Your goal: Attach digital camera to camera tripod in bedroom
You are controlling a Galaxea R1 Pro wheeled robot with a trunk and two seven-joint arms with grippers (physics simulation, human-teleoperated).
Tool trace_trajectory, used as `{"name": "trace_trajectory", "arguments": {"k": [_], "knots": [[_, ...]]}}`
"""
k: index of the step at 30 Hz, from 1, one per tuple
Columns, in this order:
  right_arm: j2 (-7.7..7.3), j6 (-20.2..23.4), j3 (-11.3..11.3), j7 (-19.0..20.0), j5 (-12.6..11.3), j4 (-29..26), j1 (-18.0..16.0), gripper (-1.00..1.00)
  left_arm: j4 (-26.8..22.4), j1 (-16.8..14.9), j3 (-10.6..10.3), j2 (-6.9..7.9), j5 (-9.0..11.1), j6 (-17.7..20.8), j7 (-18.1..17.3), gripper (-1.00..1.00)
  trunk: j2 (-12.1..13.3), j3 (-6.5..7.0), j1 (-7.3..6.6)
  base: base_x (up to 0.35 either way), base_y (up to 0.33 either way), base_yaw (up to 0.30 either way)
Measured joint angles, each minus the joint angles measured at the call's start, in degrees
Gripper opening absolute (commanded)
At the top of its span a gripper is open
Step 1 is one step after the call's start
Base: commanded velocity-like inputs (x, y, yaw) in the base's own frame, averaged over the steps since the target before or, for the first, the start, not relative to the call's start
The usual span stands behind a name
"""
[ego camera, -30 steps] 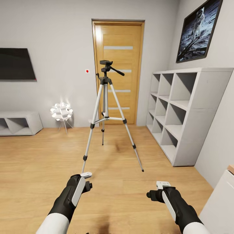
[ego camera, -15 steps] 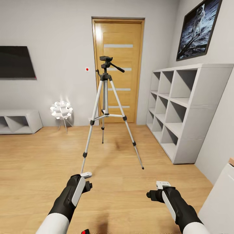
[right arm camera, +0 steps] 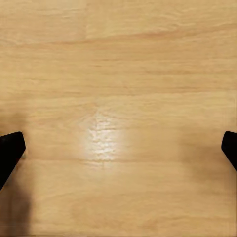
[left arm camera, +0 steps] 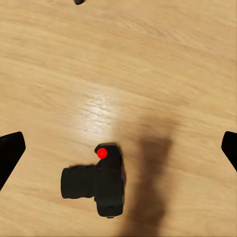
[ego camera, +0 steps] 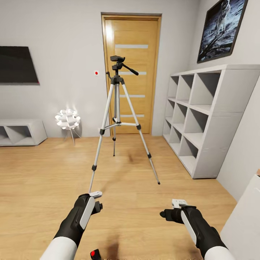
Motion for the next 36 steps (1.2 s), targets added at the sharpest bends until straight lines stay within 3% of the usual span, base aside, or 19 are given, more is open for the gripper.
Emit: {"name": "trace_trajectory", "arguments": {"k": [1, 2, 10, 11, 15, 22, 36], "knots": [[-0.08, 0.26, 0.03, 1.80, 0.00, -0.50, -0.14, 1.00, 0.01, 0.00, 0.00, 0.00, 0.00, 0.00, 0.00, 1.00, -0.01, -0.22, 0.03, 0.000, 0.000, 0.000], [-0.80, 1.74, 0.09, 9.13, -0.02, -2.17, -0.41, 1.00, 0.02, 0.00, -0.01, 0.00, 0.01, 0.00, 0.00, 1.00, -0.03, -0.44, 0.05, 0.000, 0.000, 0.000], [-5.80, 4.23, 0.07, 31.26, 0.17, -4.65, -0.65, 1.00, 0.02, -0.01, -0.01, 0.01, 0.01, 0.00, 0.00, 1.00, -0.13, -2.22, 0.26, 0.000, 0.000, 0.000], [-6.90, 4.44, 0.04, 35.86, 0.19, -4.85, -0.67, 1.00, 0.02, -0.04, -0.01, 0.01, 0.01, 0.00, 0.00, 1.00, -0.15, -2.44, 0.28, 0.000, 0.000, 0.000], [-8.48, 4.72, -0.02, 43.13, 0.27, -5.07, -0.68, 1.00, 0.02, -0.03, -0.01, 0.00, 0.01, 0.00, 0.00, 1.00, -0.20, -3.33, 0.39, 0.000, 0.000, 0.000], [-9.61, 4.99, -0.05, 48.72, 0.43, -5.21, -0.70, 1.00, 0.02, -0.01, -0.01, 0.00, 0.01, 0.00, 0.00, 1.00, -0.30, -4.88, 0.57, 0.000, 0.000, 0.000], [-9.69, 5.42, -0.07, 49.16, 0.45, -5.22, -0.70, 1.00, 0.02, -0.01, -0.01, 0.00, 0.01, 0.00, 0.00, 1.00, -0.49, -7.98, 0.93, 0.000, 0.000, 0.000]]}}
